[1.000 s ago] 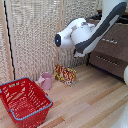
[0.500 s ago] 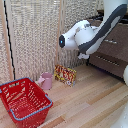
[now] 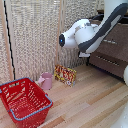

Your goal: Transport the gripper mindfully toward the orange-red bowl and clasp it to elevate with ease. Ensure your robot's arm aligns efficiently with the top drawer's opening. Carefully slide the orange-red bowl into the designated spot with precision. After confirmation, withdraw the gripper gently. Close the drawer smoothly by transitioning the gripper to its handle.

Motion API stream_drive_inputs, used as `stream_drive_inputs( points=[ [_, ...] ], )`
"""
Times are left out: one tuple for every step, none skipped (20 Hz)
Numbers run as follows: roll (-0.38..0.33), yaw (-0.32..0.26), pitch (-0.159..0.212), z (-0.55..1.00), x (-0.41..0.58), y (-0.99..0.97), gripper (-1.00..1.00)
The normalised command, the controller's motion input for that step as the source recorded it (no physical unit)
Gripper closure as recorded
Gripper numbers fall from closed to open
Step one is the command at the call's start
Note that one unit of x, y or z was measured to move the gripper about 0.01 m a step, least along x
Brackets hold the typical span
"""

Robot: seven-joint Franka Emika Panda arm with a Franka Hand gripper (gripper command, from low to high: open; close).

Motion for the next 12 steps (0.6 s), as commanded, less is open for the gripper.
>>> stream_drive_inputs(
  points=[
    [-0.013, -0.021, 0.000, 0.42, 0.000, -0.16, 1.00],
    [-0.014, -0.014, 0.000, 0.47, 0.000, -0.17, 1.00],
    [-0.032, 0.000, 0.019, 0.56, 0.029, -0.20, 1.00],
    [-0.036, 0.000, 0.035, 0.59, 0.063, -0.24, 1.00],
    [-0.044, 0.000, 0.038, 0.64, 0.123, -0.26, 1.00],
    [-0.043, 0.000, 0.041, 0.67, 0.157, -0.28, 1.00],
    [-0.031, 0.007, 0.042, 0.69, 0.177, -0.34, 1.00],
    [-0.028, 0.011, 0.033, 0.70, 0.169, -0.36, 1.00],
    [-0.021, 0.016, 0.030, 0.72, 0.137, -0.39, 1.00],
    [-0.023, 0.015, 0.032, 0.75, 0.137, -0.40, 1.00],
    [-0.025, 0.007, 0.032, 0.78, 0.120, -0.41, 1.00],
    [-0.024, 0.001, 0.038, 0.81, 0.123, -0.41, 1.00]
  ],
)
